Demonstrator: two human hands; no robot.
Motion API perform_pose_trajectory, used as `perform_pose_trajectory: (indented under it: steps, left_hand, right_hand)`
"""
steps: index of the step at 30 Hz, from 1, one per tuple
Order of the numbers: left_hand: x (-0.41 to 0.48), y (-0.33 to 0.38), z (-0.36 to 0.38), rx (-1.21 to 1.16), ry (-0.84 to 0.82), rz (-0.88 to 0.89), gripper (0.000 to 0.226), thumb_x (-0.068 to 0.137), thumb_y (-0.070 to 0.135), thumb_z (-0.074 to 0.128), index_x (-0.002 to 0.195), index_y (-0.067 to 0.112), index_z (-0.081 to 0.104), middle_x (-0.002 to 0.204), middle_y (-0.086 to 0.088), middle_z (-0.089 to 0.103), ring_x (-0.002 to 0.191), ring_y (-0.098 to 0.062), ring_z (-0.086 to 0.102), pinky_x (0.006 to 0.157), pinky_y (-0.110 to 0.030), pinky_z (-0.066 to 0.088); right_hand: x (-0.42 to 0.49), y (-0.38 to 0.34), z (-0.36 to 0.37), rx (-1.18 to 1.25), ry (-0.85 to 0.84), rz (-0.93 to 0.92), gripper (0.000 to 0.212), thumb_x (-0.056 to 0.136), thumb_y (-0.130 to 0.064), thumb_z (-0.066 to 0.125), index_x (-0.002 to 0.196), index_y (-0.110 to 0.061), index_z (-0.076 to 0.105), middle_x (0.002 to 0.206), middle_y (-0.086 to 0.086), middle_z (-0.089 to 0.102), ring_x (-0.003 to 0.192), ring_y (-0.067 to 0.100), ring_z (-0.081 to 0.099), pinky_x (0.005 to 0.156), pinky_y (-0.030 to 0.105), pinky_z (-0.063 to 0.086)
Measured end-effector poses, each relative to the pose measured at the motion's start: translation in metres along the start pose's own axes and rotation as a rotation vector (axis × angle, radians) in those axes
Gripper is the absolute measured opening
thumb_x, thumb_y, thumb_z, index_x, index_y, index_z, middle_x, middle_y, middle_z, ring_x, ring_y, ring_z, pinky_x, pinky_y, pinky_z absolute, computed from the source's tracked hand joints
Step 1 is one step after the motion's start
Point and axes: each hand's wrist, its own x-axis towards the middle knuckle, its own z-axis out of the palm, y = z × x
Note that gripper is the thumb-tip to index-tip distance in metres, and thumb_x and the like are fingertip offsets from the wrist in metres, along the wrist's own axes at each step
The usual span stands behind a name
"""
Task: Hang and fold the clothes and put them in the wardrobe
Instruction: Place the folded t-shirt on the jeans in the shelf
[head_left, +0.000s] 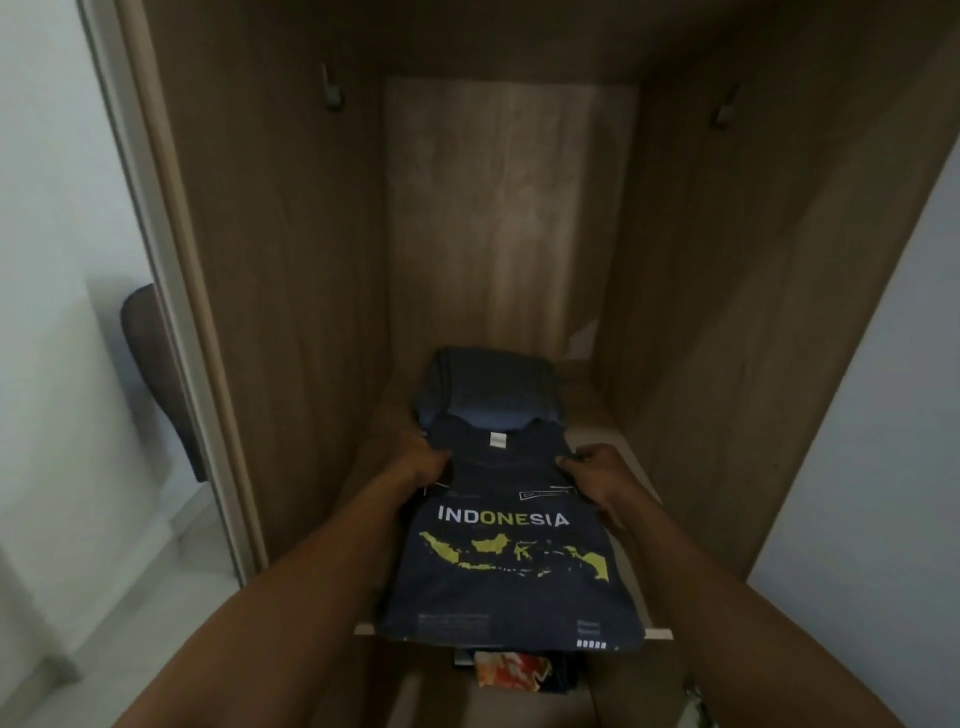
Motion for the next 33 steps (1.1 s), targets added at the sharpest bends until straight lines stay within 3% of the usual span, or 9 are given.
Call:
perform_pose_trajectory:
  steps: [4,9,15,19,22,24,27,30,33]
  left_hand:
    - [0.019,0.003,0.005,-0.183,-0.001,-0.106,0.032,0.107,0.016,0.040,0.129,-0.004,0.050,0.104,-0.017,0.058,0.100,-0.031,0.058,0.091,-0.039,0.048]
    - [0.027,0.005,0.006,-0.113,0.003,-0.094,0.038,0.099,0.028,0.058,0.128,0.004,0.052,0.118,-0.017,0.061,0.105,-0.030,0.061,0.091,-0.038,0.050]
    - [0.032,0.003,0.004,-0.304,-0.024,-0.114,0.007,0.102,0.012,0.050,0.104,0.006,0.054,0.113,-0.019,0.062,0.105,-0.035,0.062,0.094,-0.043,0.053]
    - [0.036,-0.002,0.005,-0.227,0.092,-0.006,0.021,0.096,-0.002,0.056,0.083,0.014,0.050,0.106,-0.017,0.059,0.096,-0.028,0.057,0.086,-0.035,0.049]
    - [0.036,-0.006,0.006,0.011,0.232,0.136,0.029,0.092,0.007,0.067,0.118,0.010,0.055,0.123,-0.014,0.060,0.110,-0.028,0.058,0.094,-0.037,0.048]
    - [0.029,-0.009,0.007,0.227,0.285,0.357,0.053,0.091,0.019,0.068,0.138,0.014,0.045,0.138,-0.010,0.051,0.126,-0.028,0.050,0.104,-0.043,0.045]
    - [0.020,-0.016,0.020,0.528,0.048,0.598,0.065,0.094,0.040,0.061,0.150,0.021,0.035,0.152,-0.006,0.040,0.140,-0.027,0.038,0.112,-0.047,0.038]
    - [0.018,-0.030,0.032,0.857,-0.133,0.474,0.080,0.095,0.061,0.044,0.159,0.023,0.013,0.167,-0.006,0.009,0.152,-0.029,0.011,0.121,-0.048,0.020]
    - [0.020,-0.041,0.040,0.917,-0.152,0.421,0.080,0.096,0.068,0.030,0.159,0.029,-0.001,0.167,0.000,-0.012,0.153,-0.025,-0.010,0.122,-0.053,0.004]
  right_hand:
    - [0.020,-0.001,0.004,0.158,0.034,-0.072,0.026,0.090,0.015,0.054,0.103,-0.007,0.063,0.088,0.005,0.065,0.074,0.015,0.062,0.063,0.023,0.055]
    - [0.034,0.000,0.009,0.051,-0.014,-0.031,0.013,0.088,-0.015,0.073,0.086,-0.003,0.069,0.085,0.011,0.073,0.079,0.027,0.070,0.075,0.037,0.057]
    - [0.047,-0.008,0.013,0.153,-0.061,-0.015,0.020,0.097,-0.004,0.054,0.079,-0.011,0.060,0.077,0.008,0.066,0.069,0.020,0.061,0.059,0.026,0.048]
    - [0.053,-0.002,0.012,-0.072,0.013,-0.083,0.026,0.092,-0.008,0.061,0.069,-0.017,0.053,0.074,0.003,0.060,0.080,0.023,0.058,0.069,0.029,0.043]
    - [0.052,0.006,0.011,-0.227,0.117,-0.141,0.008,0.088,-0.019,0.068,0.093,-0.013,0.064,0.103,0.011,0.066,0.097,0.027,0.060,0.078,0.029,0.046]
    - [0.046,0.011,0.013,-0.360,0.222,-0.292,0.033,0.093,-0.023,0.061,0.124,-0.016,0.057,0.129,0.012,0.055,0.119,0.032,0.050,0.095,0.040,0.047]
    - [0.034,0.008,0.023,-0.501,0.016,-0.530,0.052,0.100,-0.030,0.051,0.148,-0.016,0.038,0.156,0.011,0.033,0.143,0.030,0.029,0.115,0.043,0.032]
    - [0.021,0.018,0.034,-0.707,-0.242,-0.304,0.075,0.101,-0.056,0.034,0.159,-0.018,0.005,0.167,0.009,-0.001,0.153,0.026,0.000,0.123,0.046,0.009]
    - [0.016,0.028,0.039,-0.793,-0.218,-0.170,0.084,0.097,-0.069,0.020,0.158,-0.018,-0.007,0.166,0.004,-0.012,0.153,0.021,-0.008,0.122,0.049,-0.003]
